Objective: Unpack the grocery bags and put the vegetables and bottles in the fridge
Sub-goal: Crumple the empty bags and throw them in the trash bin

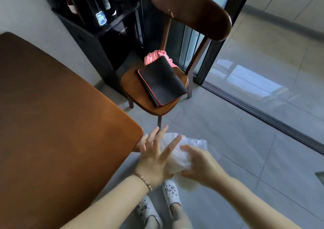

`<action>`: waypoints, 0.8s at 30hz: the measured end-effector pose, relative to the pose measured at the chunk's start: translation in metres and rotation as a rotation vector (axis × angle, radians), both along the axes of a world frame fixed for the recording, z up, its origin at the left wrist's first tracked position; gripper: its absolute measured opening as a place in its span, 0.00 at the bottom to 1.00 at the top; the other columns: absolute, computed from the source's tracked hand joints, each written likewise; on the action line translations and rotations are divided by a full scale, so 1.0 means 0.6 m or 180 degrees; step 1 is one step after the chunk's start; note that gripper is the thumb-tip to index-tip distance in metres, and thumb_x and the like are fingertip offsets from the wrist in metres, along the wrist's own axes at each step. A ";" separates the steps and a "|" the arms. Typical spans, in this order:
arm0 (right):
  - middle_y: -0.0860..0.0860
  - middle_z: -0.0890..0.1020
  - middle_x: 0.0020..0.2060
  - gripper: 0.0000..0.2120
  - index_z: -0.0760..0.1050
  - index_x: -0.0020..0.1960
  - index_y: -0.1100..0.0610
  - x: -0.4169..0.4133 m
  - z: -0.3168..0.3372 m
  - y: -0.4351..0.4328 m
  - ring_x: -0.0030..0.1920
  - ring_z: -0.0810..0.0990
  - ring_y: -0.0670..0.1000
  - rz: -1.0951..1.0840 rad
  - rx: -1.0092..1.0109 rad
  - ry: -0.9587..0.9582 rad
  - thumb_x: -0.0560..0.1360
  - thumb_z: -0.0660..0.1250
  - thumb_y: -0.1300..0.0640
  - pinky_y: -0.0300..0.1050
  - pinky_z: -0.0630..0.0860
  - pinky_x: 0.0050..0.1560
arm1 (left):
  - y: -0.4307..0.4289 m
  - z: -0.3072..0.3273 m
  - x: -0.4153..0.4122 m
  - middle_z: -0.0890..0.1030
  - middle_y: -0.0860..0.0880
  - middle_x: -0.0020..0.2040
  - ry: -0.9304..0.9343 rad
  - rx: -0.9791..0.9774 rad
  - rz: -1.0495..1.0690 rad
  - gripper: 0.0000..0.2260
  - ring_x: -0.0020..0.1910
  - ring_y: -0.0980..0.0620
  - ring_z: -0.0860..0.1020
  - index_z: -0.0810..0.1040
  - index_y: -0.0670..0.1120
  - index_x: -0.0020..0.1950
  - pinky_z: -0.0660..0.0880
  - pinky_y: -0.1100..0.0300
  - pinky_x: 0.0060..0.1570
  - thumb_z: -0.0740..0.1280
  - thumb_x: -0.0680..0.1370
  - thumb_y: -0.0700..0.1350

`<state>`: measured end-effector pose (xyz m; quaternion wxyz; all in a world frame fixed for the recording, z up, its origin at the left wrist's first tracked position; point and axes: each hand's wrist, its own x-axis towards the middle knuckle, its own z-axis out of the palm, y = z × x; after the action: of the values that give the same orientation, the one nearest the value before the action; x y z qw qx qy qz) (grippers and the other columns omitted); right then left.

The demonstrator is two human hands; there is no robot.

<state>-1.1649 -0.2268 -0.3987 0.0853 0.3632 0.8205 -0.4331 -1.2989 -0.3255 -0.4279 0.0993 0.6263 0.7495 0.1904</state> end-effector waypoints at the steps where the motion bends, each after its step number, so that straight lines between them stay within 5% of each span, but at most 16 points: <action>1: 0.41 0.71 0.33 0.21 0.72 0.60 0.52 0.006 -0.020 0.004 0.34 0.70 0.43 0.0192 0.0006 -0.0098 0.68 0.70 0.58 0.31 0.65 0.33 | 0.007 -0.027 0.002 0.67 0.44 0.67 -0.0071 -0.0191 -0.0103 0.42 0.63 0.43 0.70 0.55 0.57 0.70 0.74 0.43 0.53 0.69 0.60 0.62; 3: 0.43 0.72 0.34 0.19 0.72 0.59 0.52 0.015 -0.063 0.013 0.33 0.70 0.45 0.0380 0.0009 -0.0225 0.69 0.68 0.58 0.33 0.64 0.32 | 0.017 -0.075 0.003 0.75 0.50 0.63 -0.0366 -0.0539 -0.0236 0.35 0.54 0.49 0.79 0.61 0.59 0.67 0.78 0.52 0.45 0.67 0.62 0.63; 5: 0.44 0.73 0.39 0.18 0.67 0.56 0.51 0.017 -0.116 0.011 0.35 0.69 0.46 0.0243 0.0136 -0.0143 0.69 0.67 0.61 0.32 0.64 0.33 | 0.027 -0.119 0.007 0.80 0.52 0.52 -0.0796 -0.0830 -0.0015 0.24 0.43 0.50 0.82 0.68 0.56 0.59 0.79 0.57 0.37 0.69 0.64 0.50; 8: 0.45 0.73 0.41 0.19 0.62 0.52 0.50 0.006 -0.210 0.005 0.40 0.71 0.47 -0.0528 0.0149 0.0050 0.68 0.67 0.64 0.33 0.68 0.39 | 0.051 -0.194 0.009 0.78 0.50 0.55 -0.1068 -0.1511 0.0637 0.14 0.52 0.48 0.78 0.72 0.50 0.58 0.76 0.57 0.50 0.62 0.75 0.38; 11: 0.41 0.69 0.44 0.19 0.70 0.57 0.53 -0.017 -0.315 0.008 0.55 0.71 0.51 -0.0987 -0.0038 -0.0314 0.68 0.69 0.63 0.40 0.70 0.53 | 0.064 -0.293 -0.002 0.65 0.52 0.69 -0.1215 -0.1930 0.0918 0.23 0.64 0.49 0.70 0.64 0.55 0.69 0.71 0.54 0.60 0.58 0.76 0.36; 13: 0.40 0.65 0.39 0.20 0.73 0.58 0.54 -0.034 -0.395 0.014 0.54 0.67 0.51 -0.1090 0.0197 -0.0497 0.67 0.69 0.61 0.43 0.69 0.57 | 0.069 -0.358 -0.014 0.48 0.52 0.75 -0.1247 -0.2139 0.0955 0.37 0.72 0.48 0.58 0.50 0.61 0.75 0.66 0.52 0.67 0.59 0.74 0.33; 15: 0.43 0.65 0.40 0.19 0.73 0.59 0.52 -0.056 -0.476 0.022 0.53 0.68 0.52 -0.1151 0.0228 -0.0782 0.68 0.67 0.59 0.41 0.69 0.53 | 0.067 -0.421 -0.029 0.42 0.51 0.75 -0.1267 -0.2324 0.1165 0.41 0.72 0.47 0.58 0.43 0.63 0.74 0.66 0.54 0.68 0.60 0.74 0.32; 18: 0.49 0.74 0.48 0.16 0.71 0.59 0.53 -0.086 -0.589 0.026 0.55 0.73 0.53 -0.0797 0.0089 -0.1305 0.71 0.62 0.59 0.43 0.70 0.41 | 0.058 -0.501 -0.049 0.51 0.50 0.73 -0.1544 -0.2441 0.1578 0.37 0.59 0.48 0.73 0.47 0.58 0.75 0.74 0.58 0.57 0.59 0.75 0.32; 21: 0.53 0.72 0.59 0.15 0.69 0.61 0.56 -0.106 -0.680 0.021 0.51 0.76 0.55 -0.0454 0.0091 -0.1687 0.74 0.60 0.62 0.44 0.71 0.40 | 0.053 -0.556 -0.061 0.58 0.49 0.72 -0.1613 -0.2509 0.1783 0.28 0.58 0.48 0.74 0.54 0.52 0.75 0.70 0.61 0.51 0.57 0.78 0.34; 24: 0.50 0.71 0.50 0.14 0.68 0.64 0.61 -0.123 -0.736 0.022 0.43 0.74 0.47 -0.0509 0.0122 -0.1698 0.79 0.55 0.63 0.29 0.69 0.36 | 0.052 -0.585 -0.066 0.59 0.48 0.72 -0.1548 -0.2558 0.1778 0.25 0.59 0.47 0.73 0.57 0.50 0.73 0.68 0.62 0.48 0.57 0.78 0.35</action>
<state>-1.2384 -0.2139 -0.8404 0.2569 0.5294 0.7459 -0.3120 -1.3386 -0.2942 -0.7789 0.4469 0.2540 0.8565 0.0475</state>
